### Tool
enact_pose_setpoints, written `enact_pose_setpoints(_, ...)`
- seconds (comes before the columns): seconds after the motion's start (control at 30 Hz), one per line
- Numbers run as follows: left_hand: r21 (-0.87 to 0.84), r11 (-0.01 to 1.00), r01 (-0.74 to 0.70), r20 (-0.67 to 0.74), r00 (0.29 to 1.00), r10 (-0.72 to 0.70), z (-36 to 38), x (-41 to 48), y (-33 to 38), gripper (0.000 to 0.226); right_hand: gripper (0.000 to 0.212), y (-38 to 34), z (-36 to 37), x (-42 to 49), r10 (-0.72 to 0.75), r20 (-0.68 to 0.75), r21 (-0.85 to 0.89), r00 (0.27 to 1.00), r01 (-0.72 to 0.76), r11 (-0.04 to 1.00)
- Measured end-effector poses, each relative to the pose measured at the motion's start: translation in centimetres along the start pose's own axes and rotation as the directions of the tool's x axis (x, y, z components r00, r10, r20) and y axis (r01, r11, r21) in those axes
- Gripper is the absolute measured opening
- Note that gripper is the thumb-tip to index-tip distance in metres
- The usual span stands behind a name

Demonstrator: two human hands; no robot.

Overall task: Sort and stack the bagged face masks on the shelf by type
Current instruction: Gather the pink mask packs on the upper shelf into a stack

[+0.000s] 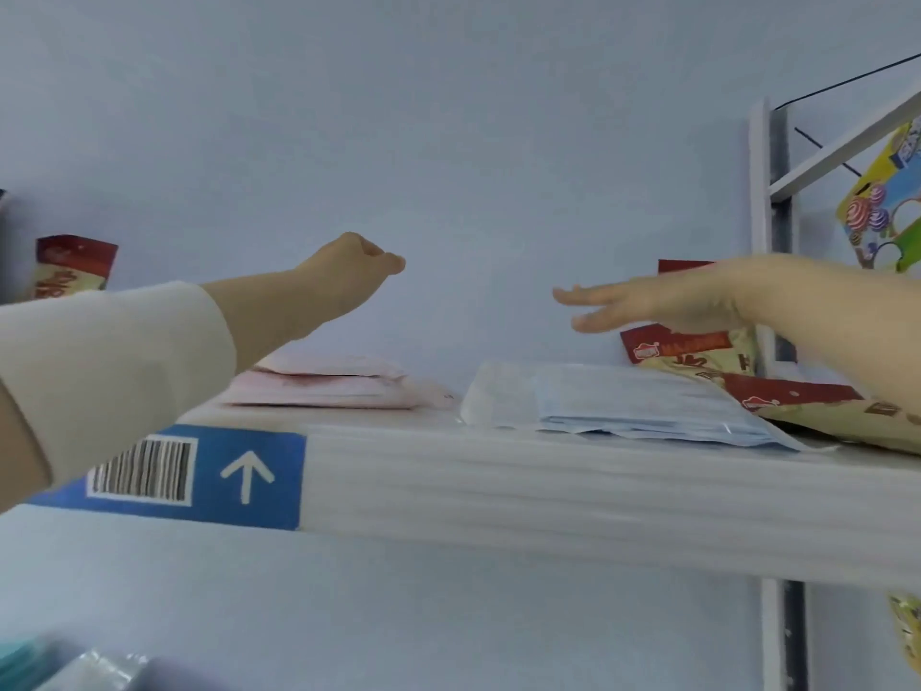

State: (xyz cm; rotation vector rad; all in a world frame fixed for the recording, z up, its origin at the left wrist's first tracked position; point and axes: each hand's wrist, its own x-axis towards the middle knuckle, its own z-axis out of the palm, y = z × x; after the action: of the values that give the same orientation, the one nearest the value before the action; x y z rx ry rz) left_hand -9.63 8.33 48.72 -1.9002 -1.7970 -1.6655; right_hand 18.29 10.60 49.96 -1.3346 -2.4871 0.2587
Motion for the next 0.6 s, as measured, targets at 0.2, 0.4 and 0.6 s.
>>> enact_pose_setpoints(0.2, 0.051, 0.999, 0.013, -0.020, 1.000, -0.012, -5.6, -0.8, -3.1, 0.035, 0.058, -8.6, 0.4, 1.5, -0.087, -0.271, 0.054, 0.959, 0.106, 0.993)
enact_pose_setpoints(0.4, 0.038, 0.999, -0.031, 0.004, 1.000, 0.031, -9.8, 2.0, -8.1, 0.035, 0.070, -16.2, 5.7, 8.9, 0.088, -0.195, 0.054, 0.977, -0.079, 0.995)
enact_pose_setpoints(0.6, 0.079, 0.994, 0.081, 0.198, 0.976, -0.095, -9.2, 6.2, -12.7, 0.039, 0.089, -20.0, 9.8, 15.3, 0.386, -0.064, -0.048, 0.920, -0.389, 0.920)
